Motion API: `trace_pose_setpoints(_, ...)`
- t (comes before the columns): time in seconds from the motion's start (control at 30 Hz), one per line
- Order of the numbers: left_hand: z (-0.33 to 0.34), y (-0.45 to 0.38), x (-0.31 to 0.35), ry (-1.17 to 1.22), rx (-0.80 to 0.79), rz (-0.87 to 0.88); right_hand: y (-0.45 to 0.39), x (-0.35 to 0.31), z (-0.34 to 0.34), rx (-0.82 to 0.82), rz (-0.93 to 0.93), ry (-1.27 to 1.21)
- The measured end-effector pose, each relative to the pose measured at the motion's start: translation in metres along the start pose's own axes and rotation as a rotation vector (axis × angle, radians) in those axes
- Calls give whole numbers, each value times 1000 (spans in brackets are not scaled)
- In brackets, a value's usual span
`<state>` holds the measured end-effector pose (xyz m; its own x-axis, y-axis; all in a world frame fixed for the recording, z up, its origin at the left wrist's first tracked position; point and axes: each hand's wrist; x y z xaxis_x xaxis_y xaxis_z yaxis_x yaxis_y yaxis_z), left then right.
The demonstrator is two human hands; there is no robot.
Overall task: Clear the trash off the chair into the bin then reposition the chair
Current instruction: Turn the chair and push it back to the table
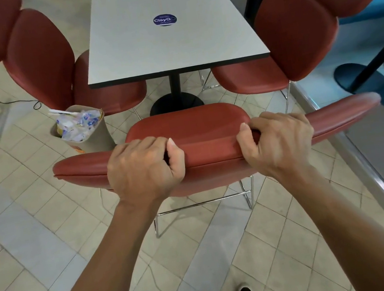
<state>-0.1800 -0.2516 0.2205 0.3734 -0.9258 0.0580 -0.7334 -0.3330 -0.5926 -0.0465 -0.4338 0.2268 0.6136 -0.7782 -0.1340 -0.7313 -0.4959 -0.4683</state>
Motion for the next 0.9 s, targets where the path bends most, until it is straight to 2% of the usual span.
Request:
trace_pose_setpoints(0.5,30,-32,-8,-5,56,2,-40,4,21,-7,12,-35)
trace_pose_setpoints(0.9,44,-53,-7,-1,78,-4,-66,11,34,62,-6,-47)
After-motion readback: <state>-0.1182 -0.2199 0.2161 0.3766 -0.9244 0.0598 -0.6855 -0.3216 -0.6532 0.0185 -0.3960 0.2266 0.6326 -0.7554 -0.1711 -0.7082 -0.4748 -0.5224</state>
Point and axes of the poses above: each hand's wrist, its own y-axis away from the middle knuckle, its own z-axis out of the palm, x = y × z, and after that the axes turned 10 degrees about -x, right-handed
